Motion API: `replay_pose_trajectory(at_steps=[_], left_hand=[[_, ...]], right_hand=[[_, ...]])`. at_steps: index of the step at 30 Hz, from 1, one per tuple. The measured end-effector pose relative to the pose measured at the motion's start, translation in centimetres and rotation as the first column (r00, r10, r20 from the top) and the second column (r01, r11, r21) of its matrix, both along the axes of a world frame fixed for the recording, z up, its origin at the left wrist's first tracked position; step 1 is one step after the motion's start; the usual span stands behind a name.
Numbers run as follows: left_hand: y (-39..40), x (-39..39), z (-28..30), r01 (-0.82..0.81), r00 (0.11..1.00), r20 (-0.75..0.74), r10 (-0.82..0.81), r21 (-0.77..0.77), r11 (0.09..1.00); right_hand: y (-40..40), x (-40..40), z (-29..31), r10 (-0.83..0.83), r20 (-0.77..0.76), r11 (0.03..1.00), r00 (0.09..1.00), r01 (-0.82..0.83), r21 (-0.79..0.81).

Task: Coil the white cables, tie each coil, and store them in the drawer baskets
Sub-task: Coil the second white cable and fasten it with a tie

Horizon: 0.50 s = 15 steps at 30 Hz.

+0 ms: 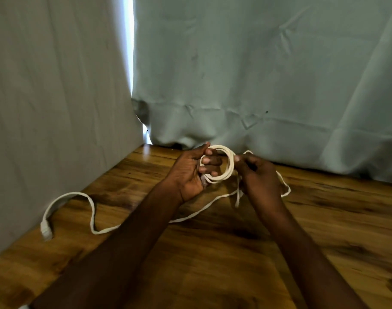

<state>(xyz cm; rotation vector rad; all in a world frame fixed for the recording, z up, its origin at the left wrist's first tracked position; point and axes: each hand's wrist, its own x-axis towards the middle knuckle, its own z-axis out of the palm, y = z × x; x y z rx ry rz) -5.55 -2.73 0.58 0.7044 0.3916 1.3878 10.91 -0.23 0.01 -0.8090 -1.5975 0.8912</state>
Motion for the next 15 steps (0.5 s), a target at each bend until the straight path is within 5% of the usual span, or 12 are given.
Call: replay_pose_trajectory(at_steps=[3, 8, 11, 15], left_hand=[[0.3, -2.2, 0.0, -0.156, 0.982, 0.098, 0.161, -0.054, 0.986], [0.5, -2.5, 0.1, -0.432, 0.896, 0.064, 0.440, -0.111, 0.895], [0.4, -1.0, 0.3, -0.571, 0.798, -0.202, 0.568, 0.049, 0.819], [0.1, 0.2, -0.7, -0.473, 0.486, -0.623, 0.613, 0.402, 0.784]], right_hand=[[0.8, 0.6, -1.0, -0.366, 0.349, 0.912, 0.863, 0.258, 0.320], [-1.0, -0.2, -1.1, -0.372, 0.481, 0.824, 0.794, 0.044, 0.565], [-1.2, -1.1, -2.0, -0.281, 0.587, 0.797, 0.759, -0.156, 0.583], [-1.1, -1.2, -1.7, -0.130, 0.639, 0.778, 0.758, -0.322, 0.540]])
